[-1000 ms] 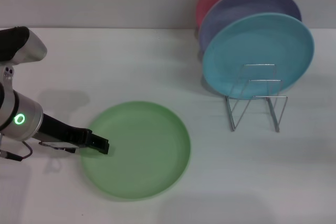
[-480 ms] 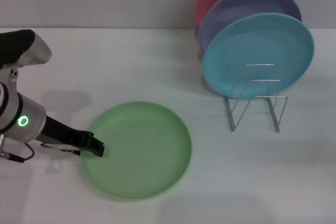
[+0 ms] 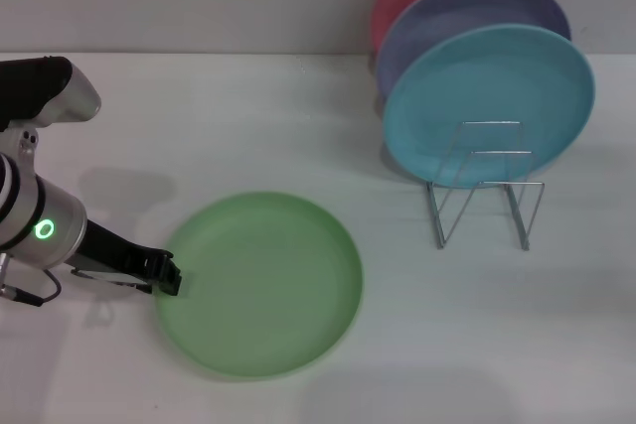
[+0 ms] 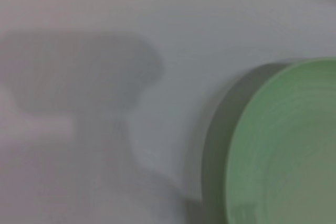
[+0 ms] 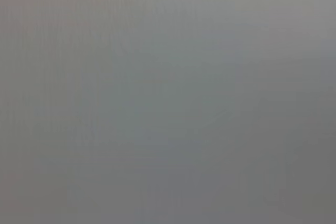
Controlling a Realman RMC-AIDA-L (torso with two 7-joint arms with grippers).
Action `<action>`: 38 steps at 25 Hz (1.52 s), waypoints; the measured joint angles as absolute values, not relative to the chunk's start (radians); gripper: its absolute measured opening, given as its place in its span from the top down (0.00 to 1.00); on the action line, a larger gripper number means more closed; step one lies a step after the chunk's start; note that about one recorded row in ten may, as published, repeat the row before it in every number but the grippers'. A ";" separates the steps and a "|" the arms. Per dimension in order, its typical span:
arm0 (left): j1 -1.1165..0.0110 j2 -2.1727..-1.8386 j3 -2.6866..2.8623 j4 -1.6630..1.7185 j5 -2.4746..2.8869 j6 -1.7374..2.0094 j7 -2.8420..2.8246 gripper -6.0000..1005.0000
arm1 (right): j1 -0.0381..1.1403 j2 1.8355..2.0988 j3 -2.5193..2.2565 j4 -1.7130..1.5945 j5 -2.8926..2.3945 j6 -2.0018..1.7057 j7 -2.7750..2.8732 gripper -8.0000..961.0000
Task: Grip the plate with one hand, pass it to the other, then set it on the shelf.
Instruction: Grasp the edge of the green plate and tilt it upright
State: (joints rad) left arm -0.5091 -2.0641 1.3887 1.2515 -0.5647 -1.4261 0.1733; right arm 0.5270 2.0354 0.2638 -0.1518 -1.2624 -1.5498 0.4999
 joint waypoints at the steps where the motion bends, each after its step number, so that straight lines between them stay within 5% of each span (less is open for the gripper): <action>1: -0.509 -2.064 1.389 1.252 -0.563 -1.426 0.173 0.61 | 0.527 2.035 0.264 -0.152 -1.262 -1.552 0.500 0.29; 11: -0.509 -2.065 1.388 1.252 -0.556 -1.427 0.172 0.76 | 0.526 2.036 0.263 -0.152 -1.262 -1.556 0.500 0.29; 17: -0.511 -2.065 1.390 1.252 -0.555 -1.427 0.176 0.76 | 0.526 2.036 0.262 -0.152 -1.262 -1.557 0.501 0.29; 20: -0.512 -2.065 1.391 1.252 -0.554 -1.428 0.178 0.86 | 0.526 2.036 0.263 -0.152 -1.262 -1.557 0.502 0.29; 38: -0.514 -2.063 1.402 1.244 -0.554 -1.426 0.180 0.87 | 0.526 2.037 0.262 -0.152 -1.262 -1.557 0.502 0.29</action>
State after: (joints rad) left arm -0.5143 -2.0631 1.4020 1.2439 -0.5538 -1.4265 0.1803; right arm 0.5262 2.0371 0.2616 -0.1518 -1.2624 -1.5570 0.5017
